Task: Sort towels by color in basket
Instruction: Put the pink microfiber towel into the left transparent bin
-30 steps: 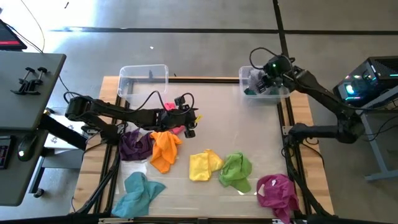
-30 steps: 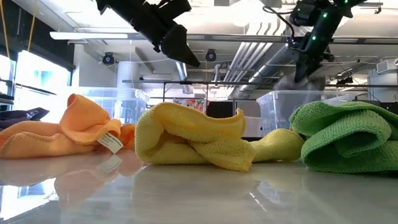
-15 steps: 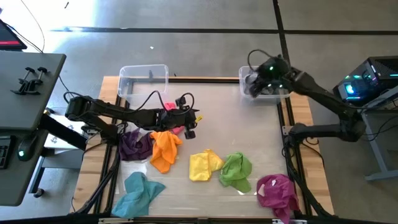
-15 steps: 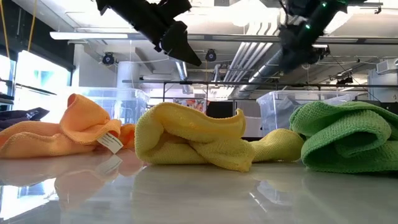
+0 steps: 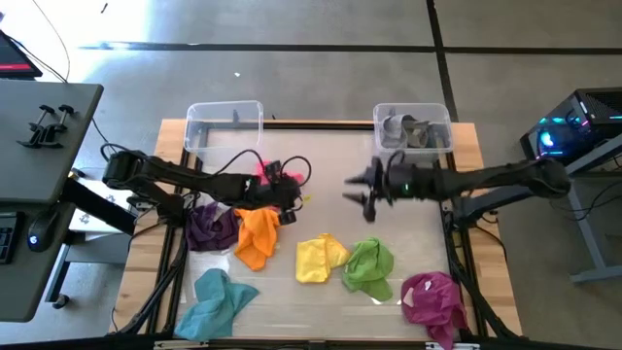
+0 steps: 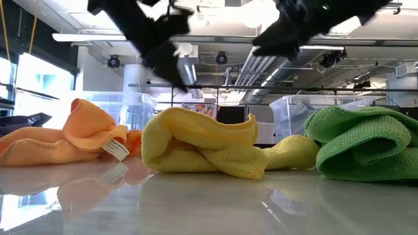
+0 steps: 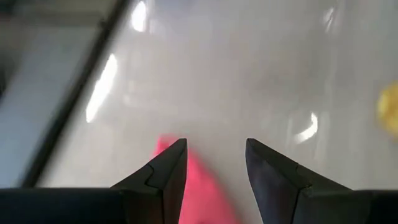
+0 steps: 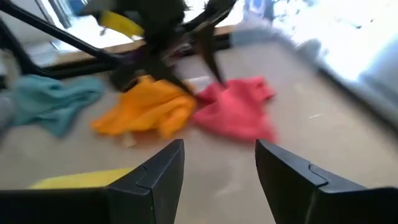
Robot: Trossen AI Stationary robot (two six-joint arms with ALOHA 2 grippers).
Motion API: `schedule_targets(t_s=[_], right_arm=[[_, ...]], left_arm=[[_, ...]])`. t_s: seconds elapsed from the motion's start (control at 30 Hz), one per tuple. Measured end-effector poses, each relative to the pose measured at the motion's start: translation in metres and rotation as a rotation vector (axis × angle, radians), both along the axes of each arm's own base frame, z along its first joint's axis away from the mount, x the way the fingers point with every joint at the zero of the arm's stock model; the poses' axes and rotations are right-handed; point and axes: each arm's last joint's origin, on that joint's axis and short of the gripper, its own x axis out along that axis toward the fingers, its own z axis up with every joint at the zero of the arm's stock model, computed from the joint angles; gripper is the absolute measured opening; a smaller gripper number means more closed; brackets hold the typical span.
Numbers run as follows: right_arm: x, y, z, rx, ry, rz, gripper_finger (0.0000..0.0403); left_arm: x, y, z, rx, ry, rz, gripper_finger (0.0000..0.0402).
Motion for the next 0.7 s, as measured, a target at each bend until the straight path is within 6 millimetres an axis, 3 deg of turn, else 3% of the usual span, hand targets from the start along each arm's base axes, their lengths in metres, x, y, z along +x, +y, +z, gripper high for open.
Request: schedule_targets(t_s=[0.17,0.33,0.5,0.7], right_arm=[[-0.016,0.035,-0.037,0.051,-0.069,-0.020,0.0193],[-0.033,0.048,-0.061,0.065,-0.122,-0.149,0.0193],[-0.039,0.050,-0.068,0.093,-0.122,-0.212,0.0193],[-0.039,0.049,-0.069,0.084,-0.117,-0.210,0.0193]], left_arm=[[-0.017,0.008,-0.039,-0.098,0.023,0.168,0.0151],[-0.032,0.020,-0.068,-0.192,-0.034,0.286,0.0157],[-0.039,0.025,-0.081,-0.237,-0.076,0.301,0.0168],[-0.044,0.024,-0.092,-0.232,-0.044,0.155,0.0157]])
